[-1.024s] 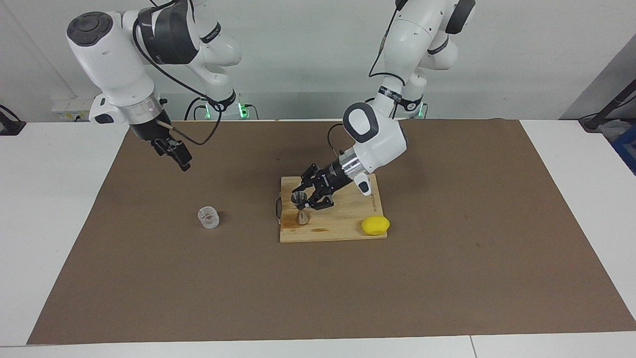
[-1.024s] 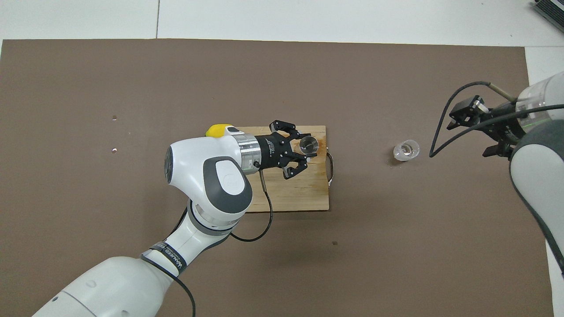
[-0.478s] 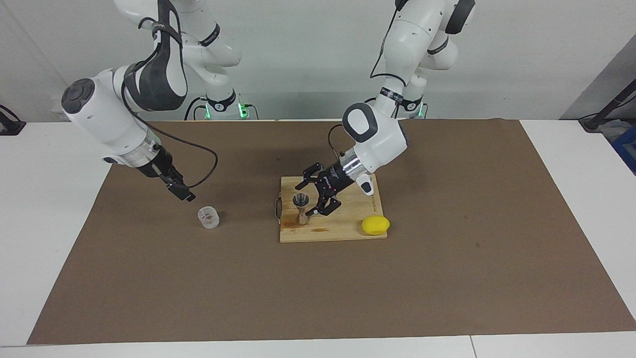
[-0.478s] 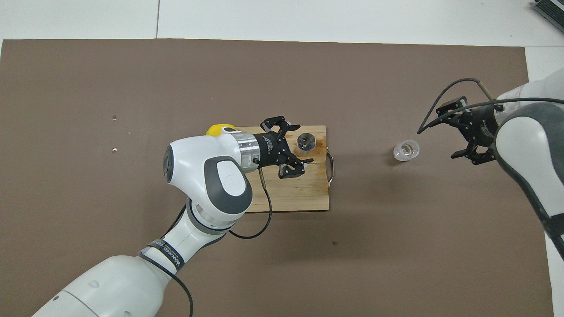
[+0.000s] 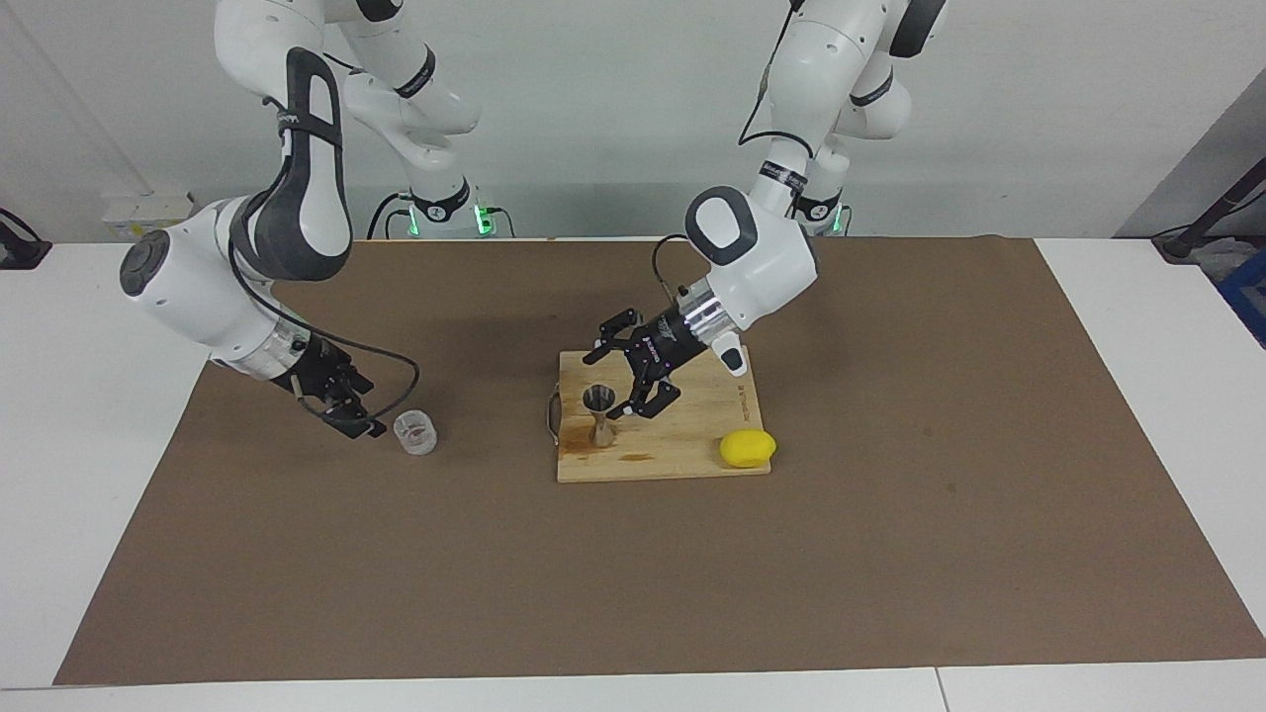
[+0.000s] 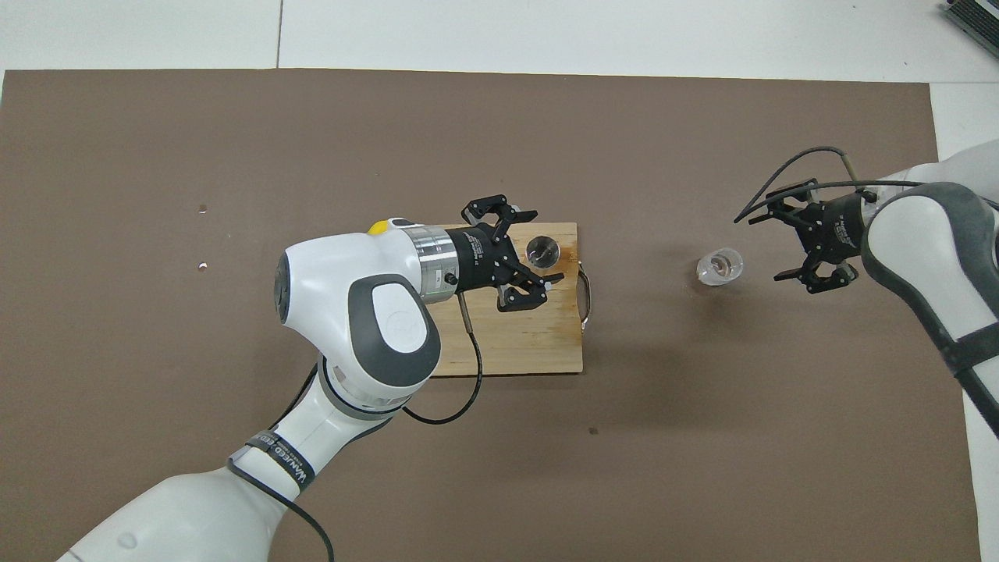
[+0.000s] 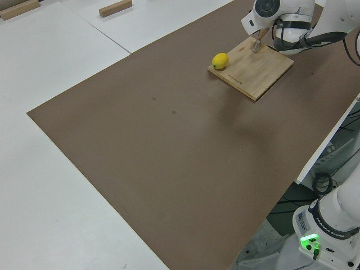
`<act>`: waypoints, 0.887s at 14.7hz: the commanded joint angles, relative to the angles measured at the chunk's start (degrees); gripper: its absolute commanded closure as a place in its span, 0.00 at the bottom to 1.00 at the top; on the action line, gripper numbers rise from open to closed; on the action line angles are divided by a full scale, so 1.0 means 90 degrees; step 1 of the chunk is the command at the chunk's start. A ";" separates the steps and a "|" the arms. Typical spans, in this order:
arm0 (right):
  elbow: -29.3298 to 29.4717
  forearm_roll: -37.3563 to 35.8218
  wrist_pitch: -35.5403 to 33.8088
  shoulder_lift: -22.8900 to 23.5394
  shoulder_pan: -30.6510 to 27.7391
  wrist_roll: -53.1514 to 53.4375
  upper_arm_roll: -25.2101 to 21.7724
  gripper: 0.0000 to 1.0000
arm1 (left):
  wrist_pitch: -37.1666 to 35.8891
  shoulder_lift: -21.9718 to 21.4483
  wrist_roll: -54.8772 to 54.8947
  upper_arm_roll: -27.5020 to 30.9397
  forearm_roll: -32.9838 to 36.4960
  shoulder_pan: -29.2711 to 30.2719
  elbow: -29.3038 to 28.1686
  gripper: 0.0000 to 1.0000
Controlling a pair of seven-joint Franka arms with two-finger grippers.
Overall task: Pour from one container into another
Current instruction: 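Set the metal cup on the board while the right gripper reaches the glass, then withdraw the left gripper while the right gripper grasps the glass cup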
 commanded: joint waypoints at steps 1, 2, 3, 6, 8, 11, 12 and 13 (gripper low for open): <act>-0.0299 0.0258 0.0287 -0.0002 -0.0161 0.0258 0.0059 0.06 | -0.0799 -0.0610 -0.0214 0.0075 0.0454 0.0422 -0.0319 0.00; -0.0290 0.0365 0.0316 0.0124 -0.0171 0.0258 0.0049 0.06 | -0.0995 -0.0688 -0.0224 0.0075 0.0930 0.0607 -0.0290 0.00; -0.0261 0.0491 0.0345 0.0261 -0.0238 0.0258 0.0059 0.06 | -0.1094 -0.0767 -0.0214 0.0075 0.1457 0.0764 -0.0271 0.00; -0.0222 0.0999 0.0355 0.0632 -0.0415 0.0258 0.0059 0.06 | -0.1163 -0.0855 -0.0185 0.0085 0.3428 0.1291 -0.0057 0.00; -0.0144 0.1088 0.0365 0.0886 -0.0531 0.0210 0.0059 0.06 | -0.1124 -0.0807 -0.0195 0.0085 0.4699 0.1643 0.0226 0.00; -0.0163 0.1381 0.0346 0.1024 -0.0542 0.0161 0.0069 0.06 | -0.1240 -0.0728 -0.0234 0.0114 0.6447 0.2073 0.0695 0.00; -0.0163 0.1391 0.0355 0.1062 -0.0494 0.0161 0.0069 0.06 | -0.1444 -0.0738 -0.0176 0.0133 0.6965 0.2161 0.0803 0.00; -0.0163 0.1459 0.0355 0.1131 -0.0483 0.0161 0.0069 0.06 | -0.1823 -0.0728 -0.0088 0.0201 0.7840 0.2210 0.0987 0.00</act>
